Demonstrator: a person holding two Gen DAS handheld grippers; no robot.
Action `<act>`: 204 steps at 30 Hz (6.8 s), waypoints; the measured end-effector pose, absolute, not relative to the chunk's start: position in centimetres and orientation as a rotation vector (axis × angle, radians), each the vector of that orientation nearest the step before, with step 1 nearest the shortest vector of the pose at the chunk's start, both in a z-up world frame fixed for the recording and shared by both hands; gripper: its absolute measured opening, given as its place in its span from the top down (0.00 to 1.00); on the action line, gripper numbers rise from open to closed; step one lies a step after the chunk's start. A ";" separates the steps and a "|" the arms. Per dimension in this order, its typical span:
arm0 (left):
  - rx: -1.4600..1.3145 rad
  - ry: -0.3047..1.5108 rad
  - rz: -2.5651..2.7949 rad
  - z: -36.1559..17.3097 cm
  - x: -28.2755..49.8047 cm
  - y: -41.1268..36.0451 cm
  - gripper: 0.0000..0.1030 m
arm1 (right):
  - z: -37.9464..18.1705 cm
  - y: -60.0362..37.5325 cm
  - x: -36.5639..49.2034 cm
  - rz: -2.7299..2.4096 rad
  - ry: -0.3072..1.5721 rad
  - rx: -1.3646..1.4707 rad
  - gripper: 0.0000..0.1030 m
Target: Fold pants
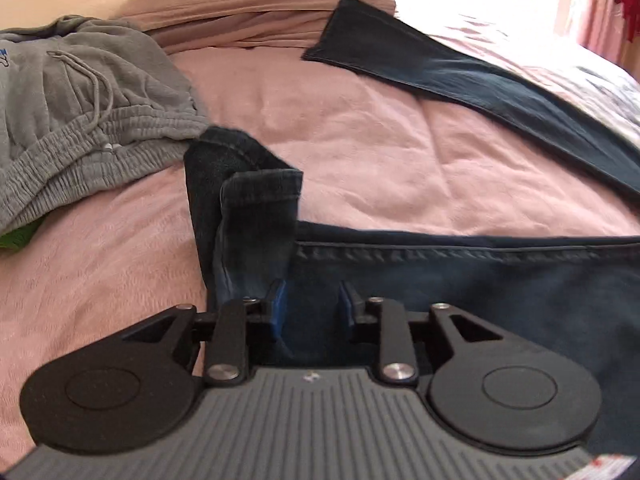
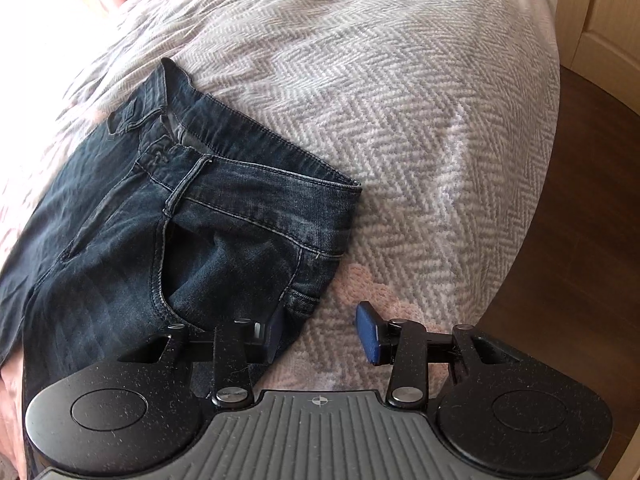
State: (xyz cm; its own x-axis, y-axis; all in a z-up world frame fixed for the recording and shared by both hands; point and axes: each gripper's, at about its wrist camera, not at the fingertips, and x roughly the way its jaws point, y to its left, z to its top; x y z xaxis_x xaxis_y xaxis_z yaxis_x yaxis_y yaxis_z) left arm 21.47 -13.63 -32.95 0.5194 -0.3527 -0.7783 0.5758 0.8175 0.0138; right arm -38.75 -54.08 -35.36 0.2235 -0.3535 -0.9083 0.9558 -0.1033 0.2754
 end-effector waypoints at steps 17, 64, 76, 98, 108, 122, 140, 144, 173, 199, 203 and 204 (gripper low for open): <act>0.126 0.941 -0.504 -32.8 29.8 -13.6 0.99 | -35.5 -54.4 -38.8 -1.258 0.700 1.158 0.61; 0.076 1.025 -0.104 -34.9 26.3 -0.9 0.88 | -33.1 -55.6 -41.5 -1.082 0.635 1.264 0.94; 0.204 0.851 -0.276 -26.1 26.6 0.4 0.76 | -29.0 -48.3 -21.5 -0.664 0.957 0.521 0.78; 0.252 0.944 -0.840 -33.6 41.0 -4.7 0.97 | -35.4 -29.1 16.7 0.034 0.959 0.017 1.00; 0.421 0.857 -0.573 -36.4 41.8 -7.9 0.85 | -34.9 -30.8 17.3 -0.345 0.915 0.177 1.00; 0.517 0.991 -0.729 -34.7 28.4 -6.2 0.68 | -35.2 -25.7 -1.6 -0.607 1.111 0.295 0.36; 0.470 0.995 -0.844 -15.3 12.4 -10.0 0.48 | -14.3 -30.8 -18.8 -0.779 0.863 0.648 0.36; 0.517 0.932 -0.890 -11.4 9.9 -10.7 0.43 | -10.1 -29.7 -20.0 -0.784 0.875 0.608 0.36; 0.636 0.921 -1.002 -6.8 10.4 -4.7 0.36 | -6.5 -21.7 -19.3 -0.831 0.901 0.629 0.36; 0.673 0.932 -0.975 -9.0 12.6 -7.7 0.30 | -8.6 -25.5 -19.0 -0.867 0.916 0.659 0.36; 0.646 0.943 -0.967 -9.8 13.2 -11.1 0.20 | -9.8 -29.6 -18.6 -0.857 0.936 0.645 0.36; 0.631 0.941 -0.969 -10.1 13.5 -12.2 0.18 | -10.2 -30.9 -18.4 -0.854 0.943 0.640 0.36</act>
State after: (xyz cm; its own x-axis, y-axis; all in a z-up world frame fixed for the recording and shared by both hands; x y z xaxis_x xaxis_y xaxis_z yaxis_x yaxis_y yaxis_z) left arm 13.46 -12.19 -10.10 0.2444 -0.4020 -0.8824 0.8938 0.4463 0.0442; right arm -18.39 -30.94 -10.22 0.3181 -0.3393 -0.8853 0.8475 0.5202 0.1052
